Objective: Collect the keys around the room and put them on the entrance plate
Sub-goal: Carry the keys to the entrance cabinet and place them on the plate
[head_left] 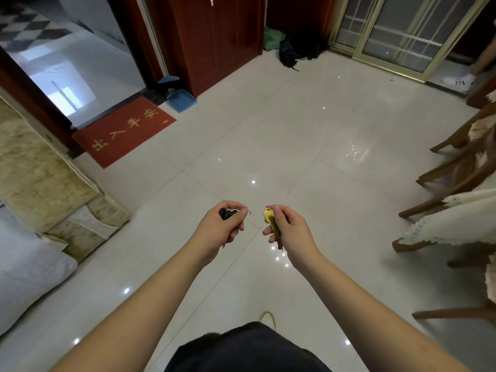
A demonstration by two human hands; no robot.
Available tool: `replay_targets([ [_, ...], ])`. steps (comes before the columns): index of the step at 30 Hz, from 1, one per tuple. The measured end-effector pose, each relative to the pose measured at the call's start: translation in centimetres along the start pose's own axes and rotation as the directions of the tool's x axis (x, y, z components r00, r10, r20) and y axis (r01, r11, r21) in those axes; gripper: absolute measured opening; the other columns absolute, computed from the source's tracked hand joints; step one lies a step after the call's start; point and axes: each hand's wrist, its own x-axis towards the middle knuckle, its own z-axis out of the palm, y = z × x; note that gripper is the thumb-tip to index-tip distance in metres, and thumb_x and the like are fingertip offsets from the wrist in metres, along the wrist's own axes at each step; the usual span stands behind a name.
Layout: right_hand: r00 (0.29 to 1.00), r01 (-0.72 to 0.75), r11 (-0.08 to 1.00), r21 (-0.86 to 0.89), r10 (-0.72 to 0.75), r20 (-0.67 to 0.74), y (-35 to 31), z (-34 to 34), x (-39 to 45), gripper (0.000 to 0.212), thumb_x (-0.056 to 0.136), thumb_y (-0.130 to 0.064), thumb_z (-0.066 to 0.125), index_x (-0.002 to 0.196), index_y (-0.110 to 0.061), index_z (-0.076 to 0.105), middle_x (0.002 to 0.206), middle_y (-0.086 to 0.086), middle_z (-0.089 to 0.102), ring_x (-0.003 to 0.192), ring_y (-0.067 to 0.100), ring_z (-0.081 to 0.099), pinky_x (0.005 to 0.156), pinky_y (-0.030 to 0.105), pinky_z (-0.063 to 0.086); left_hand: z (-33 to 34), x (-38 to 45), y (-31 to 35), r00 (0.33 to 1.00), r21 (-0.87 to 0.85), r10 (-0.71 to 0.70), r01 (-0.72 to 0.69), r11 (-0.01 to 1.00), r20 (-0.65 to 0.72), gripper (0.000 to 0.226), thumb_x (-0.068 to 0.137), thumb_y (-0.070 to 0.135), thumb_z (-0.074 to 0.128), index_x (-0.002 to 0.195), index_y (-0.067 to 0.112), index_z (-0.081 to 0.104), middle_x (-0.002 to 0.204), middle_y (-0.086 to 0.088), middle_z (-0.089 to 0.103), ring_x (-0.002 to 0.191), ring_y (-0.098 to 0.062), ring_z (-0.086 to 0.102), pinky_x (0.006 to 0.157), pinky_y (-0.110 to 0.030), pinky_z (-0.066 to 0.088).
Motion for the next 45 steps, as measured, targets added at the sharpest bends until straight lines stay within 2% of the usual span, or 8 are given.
replay_targets([
  [6,0.998,0.022,1.000,-0.002,-0.022,0.054,-2.6,-0.3,6.8,0.022,0.096,-0.043,0.045,0.097,-0.035,0.065,0.065,0.000,0.069,0.053,0.016,0.058,0.045,0.026,0.038,-0.4,5.7,2.4,1.000,0.019,-0.003,0.002,1.000,0.007,0.019,0.083,0.040,0.071,0.096,0.027,0.070,0.064,-0.001,0.062,0.050,-0.012,0.045,0.046,-0.023,0.034],
  [11,0.996,0.018,0.999,-0.038,-0.014,0.093,-4.8,1.3,13.4,0.019,0.095,-0.045,0.046,0.095,-0.037,0.063,0.062,-0.003,0.064,0.049,0.014,0.051,0.046,0.025,0.036,-2.7,11.8,3.9,1.000,-0.034,0.001,-0.002,0.999,-0.024,0.013,0.088,0.031,0.070,0.099,0.022,0.070,0.062,0.000,0.060,0.047,-0.010,0.044,0.043,-0.018,0.037],
  [16,0.997,0.005,0.996,-0.086,0.002,0.083,-7.1,3.9,21.4,0.018,0.093,-0.046,0.047,0.095,-0.036,0.062,0.059,-0.006,0.063,0.050,0.013,0.049,0.046,0.024,0.037,-6.1,19.3,5.8,0.999,-0.069,-0.008,0.005,0.998,-0.045,0.016,0.087,0.032,0.071,0.100,0.022,0.070,0.060,0.003,0.059,0.047,-0.010,0.044,0.044,-0.019,0.036],
  [25,0.998,-0.009,1.000,-0.029,0.010,0.066,-13.4,7.7,34.1,0.020,0.085,-0.050,0.053,0.090,-0.035,0.066,0.065,-0.009,0.065,0.062,0.021,0.052,0.053,0.035,0.036,-12.4,31.8,11.6,0.999,-0.109,-0.018,0.013,0.994,-0.043,0.016,0.088,0.031,0.069,0.102,0.022,0.069,0.061,0.003,0.058,0.046,-0.009,0.045,0.043,-0.016,0.037],
  [31,0.997,-0.014,0.998,-0.061,0.019,0.070,-16.4,7.8,41.5,0.021,0.094,-0.042,0.047,0.094,-0.030,0.065,0.061,-0.002,0.064,0.053,0.018,0.051,0.047,0.028,0.036,-12.6,39.9,14.9,1.000,-0.103,-0.009,0.007,0.995,-0.017,0.018,0.087,0.034,0.069,0.102,0.023,0.069,0.061,0.002,0.059,0.045,-0.012,0.045,0.041,-0.019,0.035],
  [34,0.997,-0.004,0.998,-0.068,0.010,0.083,-18.0,7.5,46.5,0.022,0.095,-0.041,0.045,0.092,-0.035,0.066,0.059,0.000,0.062,0.048,0.015,0.049,0.044,0.024,0.035,-12.6,45.0,16.4,1.000,-0.086,-0.003,0.002,0.996,-0.010,0.022,0.083,0.039,0.069,0.101,0.026,0.069,0.061,0.003,0.060,0.044,-0.013,0.048,0.039,-0.020,0.035],
  [39,0.993,-0.012,1.000,-0.026,0.015,0.119,-20.9,6.3,56.2,0.022,0.095,-0.042,0.046,0.094,-0.032,0.066,0.059,0.000,0.061,0.048,0.015,0.047,0.045,0.025,0.034,-12.2,54.6,19.7,0.998,-0.059,-0.013,0.009,0.998,-0.061,0.012,0.088,0.034,0.068,0.099,0.028,0.070,0.063,0.001,0.058,0.044,-0.015,0.047,0.043,-0.024,0.040],
  [45,0.987,0.017,1.000,-0.012,-0.015,0.159,-26.8,4.1,67.1,0.022,0.091,-0.044,0.047,0.092,-0.031,0.065,0.060,0.000,0.063,0.048,0.015,0.048,0.046,0.026,0.034,-11.2,63.9,26.1,0.994,-0.132,-0.011,-0.003,0.991,-0.105,0.015,0.090,0.030,0.067,0.104,0.023,0.070,0.064,-0.001,0.060,0.046,-0.014,0.050,0.042,-0.023,0.042],
])
